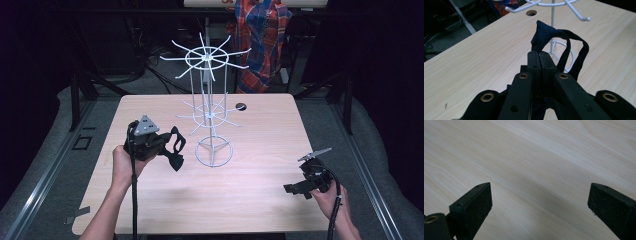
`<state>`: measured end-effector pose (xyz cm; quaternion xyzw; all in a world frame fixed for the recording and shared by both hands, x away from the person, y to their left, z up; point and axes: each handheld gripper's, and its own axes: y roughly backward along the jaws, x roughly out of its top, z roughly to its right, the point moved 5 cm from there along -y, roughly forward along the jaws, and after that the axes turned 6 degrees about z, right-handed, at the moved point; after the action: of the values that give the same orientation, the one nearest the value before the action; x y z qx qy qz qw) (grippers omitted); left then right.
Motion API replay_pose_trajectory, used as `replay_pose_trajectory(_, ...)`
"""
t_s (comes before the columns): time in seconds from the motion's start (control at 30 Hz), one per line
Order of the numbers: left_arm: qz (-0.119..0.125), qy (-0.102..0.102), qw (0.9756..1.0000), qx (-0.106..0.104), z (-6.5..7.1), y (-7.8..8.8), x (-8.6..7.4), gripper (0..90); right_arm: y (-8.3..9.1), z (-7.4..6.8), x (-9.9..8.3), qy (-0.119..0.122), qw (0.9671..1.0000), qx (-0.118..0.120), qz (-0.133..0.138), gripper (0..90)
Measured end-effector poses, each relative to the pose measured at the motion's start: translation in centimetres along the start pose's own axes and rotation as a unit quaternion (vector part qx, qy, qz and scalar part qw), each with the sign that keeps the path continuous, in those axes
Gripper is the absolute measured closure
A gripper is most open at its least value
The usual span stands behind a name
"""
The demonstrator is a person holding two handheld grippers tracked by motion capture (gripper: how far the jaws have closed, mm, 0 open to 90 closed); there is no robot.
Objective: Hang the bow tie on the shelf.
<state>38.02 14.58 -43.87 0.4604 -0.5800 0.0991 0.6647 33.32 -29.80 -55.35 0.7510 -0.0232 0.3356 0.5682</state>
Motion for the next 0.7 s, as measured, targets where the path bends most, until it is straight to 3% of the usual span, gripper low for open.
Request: replay_pose_trajectory(0.7,0.016,-0.016,0.9997,-0.009,1.0,0.0,1.7,88.8,0.0,0.0,0.0,0.000,1.0000,0.001,0.000,6.2)
